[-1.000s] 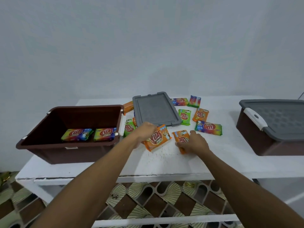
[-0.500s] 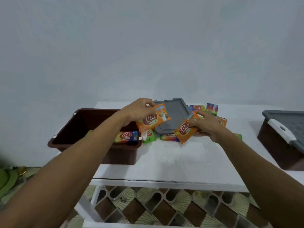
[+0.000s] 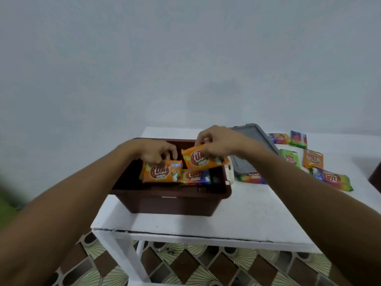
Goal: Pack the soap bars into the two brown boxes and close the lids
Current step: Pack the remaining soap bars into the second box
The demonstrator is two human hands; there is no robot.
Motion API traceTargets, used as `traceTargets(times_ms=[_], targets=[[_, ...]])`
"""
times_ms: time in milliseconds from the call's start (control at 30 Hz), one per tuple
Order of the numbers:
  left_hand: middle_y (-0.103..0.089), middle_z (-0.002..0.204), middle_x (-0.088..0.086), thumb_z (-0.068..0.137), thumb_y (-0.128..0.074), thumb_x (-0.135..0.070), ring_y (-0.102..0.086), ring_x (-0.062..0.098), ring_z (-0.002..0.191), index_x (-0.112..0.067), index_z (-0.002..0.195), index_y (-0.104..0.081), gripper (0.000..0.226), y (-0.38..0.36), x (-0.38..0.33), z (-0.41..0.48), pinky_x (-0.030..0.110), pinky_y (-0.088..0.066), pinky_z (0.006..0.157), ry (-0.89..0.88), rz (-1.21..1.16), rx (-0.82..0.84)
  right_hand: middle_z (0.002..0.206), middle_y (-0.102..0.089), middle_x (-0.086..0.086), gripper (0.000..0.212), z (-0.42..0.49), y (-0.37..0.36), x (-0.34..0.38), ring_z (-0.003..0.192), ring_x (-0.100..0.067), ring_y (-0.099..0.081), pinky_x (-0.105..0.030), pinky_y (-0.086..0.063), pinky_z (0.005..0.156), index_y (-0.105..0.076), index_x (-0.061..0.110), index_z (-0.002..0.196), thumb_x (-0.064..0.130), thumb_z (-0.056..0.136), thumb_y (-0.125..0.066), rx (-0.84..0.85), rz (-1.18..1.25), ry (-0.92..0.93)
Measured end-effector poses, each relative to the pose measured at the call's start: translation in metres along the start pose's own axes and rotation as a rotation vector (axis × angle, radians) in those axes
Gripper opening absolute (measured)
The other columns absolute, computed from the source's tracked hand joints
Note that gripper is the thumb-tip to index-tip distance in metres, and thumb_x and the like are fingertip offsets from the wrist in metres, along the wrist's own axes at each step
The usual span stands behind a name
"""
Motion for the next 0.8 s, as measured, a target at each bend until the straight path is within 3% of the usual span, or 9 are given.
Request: traceTargets(times_ms=[67, 167, 267, 367, 500, 667, 800], targets=[[-0.066, 0.103, 0.001, 0.084, -0.063, -0.001, -0.065, 0.018, 0.092, -0.022, 0.111, -0.055, 0.035, -0.016, 0.013, 0.007, 0.032, -0.055, 0.076, -0.016, 0.006, 0.087, 0.089, -0.064, 0.004, 0.014, 0.016, -0.033, 0.010, 0.078, -0.009, -0.059, -0.023, -0.049, 0.062, -0.068, 0.022, 0.095, 0.018, 0.084, -0.060, 0.094, -0.159, -0.001], [-0.065, 0.098, 0.000, 0.082, -0.060, 0.005, -0.063, 0.014, 0.085, -0.017, 0.105, -0.060, 0.032, -0.041, 0.027, 0.013, 0.031, -0.054, 0.073, -0.025, 0.028, 0.198, 0.093, -0.065, -0.009, 0.015, 0.030, -0.080, 0.002, 0.080, -0.020, -0.059, -0.032, -0.049, 0.064, -0.066, 0.010, 0.093, 0.012, 0.084, -0.054, 0.228, -0.245, -0.064], [-0.066, 0.101, 0.002, 0.082, -0.063, 0.003, -0.062, 0.015, 0.086, -0.020, 0.100, -0.063, 0.029, -0.055, 0.043, 0.019, 0.034, -0.052, 0.076, -0.033, 0.127, 0.193, 0.098, -0.060, -0.005, 0.011, 0.033, -0.098, -0.010, 0.087, -0.022, -0.057, -0.035, -0.049, 0.070, -0.062, 0.017, 0.096, 0.025, 0.088, -0.061, 0.289, -0.401, -0.109], [-0.068, 0.103, -0.001, 0.082, -0.070, -0.007, -0.063, 0.017, 0.092, -0.022, 0.101, -0.068, 0.024, -0.052, 0.052, 0.022, 0.035, -0.053, 0.082, -0.056, 0.176, 0.108, 0.105, -0.062, -0.003, 0.030, 0.031, -0.107, -0.020, 0.092, -0.019, -0.059, -0.034, -0.051, 0.080, -0.062, 0.022, 0.114, 0.035, 0.087, -0.065, 0.334, -0.567, -0.101], [-0.069, 0.106, -0.004, 0.084, -0.072, -0.016, -0.063, 0.015, 0.096, -0.023, 0.107, -0.072, 0.023, -0.050, 0.051, 0.022, 0.036, -0.054, 0.085, -0.085, 0.176, 0.056, 0.106, -0.063, 0.000, 0.026, 0.028, -0.116, -0.025, 0.090, -0.018, -0.061, -0.034, -0.055, 0.079, -0.066, 0.028, 0.114, 0.034, 0.088, -0.064, 0.361, -0.703, -0.039], [-0.064, 0.107, -0.008, 0.087, -0.069, -0.025, -0.059, 0.014, 0.099, -0.029, 0.101, -0.074, 0.016, -0.065, 0.051, 0.017, 0.035, -0.053, 0.090, -0.059, 0.182, 0.182, 0.112, -0.063, 0.002, 0.030, 0.027, -0.119, -0.022, 0.093, -0.018, -0.061, -0.036, -0.056, 0.081, -0.064, 0.036, 0.119, 0.036, 0.089, -0.064, 0.358, -0.724, 0.009], [-0.062, 0.105, -0.005, 0.086, -0.069, -0.024, -0.061, 0.016, 0.096, -0.028, 0.098, -0.073, 0.013, -0.068, 0.055, 0.017, 0.038, -0.056, 0.086, -0.042, 0.194, 0.179, 0.122, -0.059, 0.002, 0.039, 0.023, -0.122, -0.018, 0.103, -0.020, -0.059, -0.036, -0.054, 0.083, -0.057, 0.039, 0.128, 0.042, 0.090, -0.063, 0.395, -0.732, 0.036]])
Point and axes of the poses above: each hand's wrist, its own z-axis towards the middle knuckle, its own y-axis out of the back of the hand, x = y × z, the point moved 9 cm from there along z, towards the middle knuckle
